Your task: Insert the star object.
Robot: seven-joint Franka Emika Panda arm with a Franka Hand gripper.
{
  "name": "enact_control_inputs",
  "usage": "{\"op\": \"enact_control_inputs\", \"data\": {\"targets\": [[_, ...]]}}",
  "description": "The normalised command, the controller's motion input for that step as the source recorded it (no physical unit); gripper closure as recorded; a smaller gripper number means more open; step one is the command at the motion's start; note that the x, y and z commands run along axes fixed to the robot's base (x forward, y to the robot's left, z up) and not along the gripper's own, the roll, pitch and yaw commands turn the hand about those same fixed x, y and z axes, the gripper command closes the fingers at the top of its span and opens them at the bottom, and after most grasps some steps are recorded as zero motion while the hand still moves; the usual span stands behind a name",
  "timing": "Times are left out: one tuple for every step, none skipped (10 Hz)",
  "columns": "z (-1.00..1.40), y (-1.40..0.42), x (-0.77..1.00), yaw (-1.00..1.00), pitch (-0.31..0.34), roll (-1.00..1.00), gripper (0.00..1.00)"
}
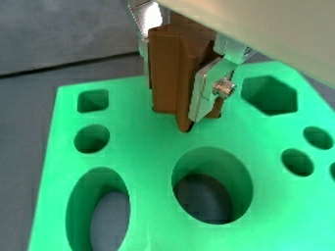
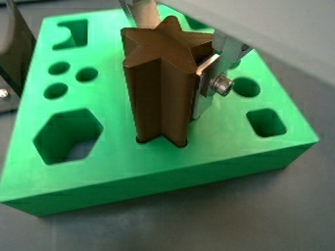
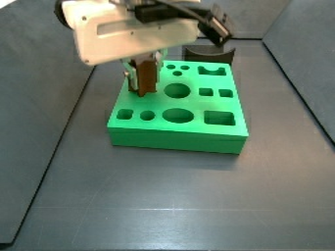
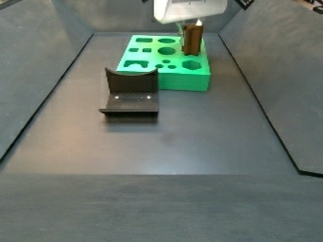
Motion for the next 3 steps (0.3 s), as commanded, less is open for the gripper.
{"op": "enact_control_inputs", "data": {"targets": [[-1.00,-0.11,0.05,0.15,-0.014,0.12,1.00],[-0.31,0.00,0.00,0.00,-0.036,-0.10,1.00],[0.00,0.00,0.00,0.00,0.000,0.00,1.00]]}}
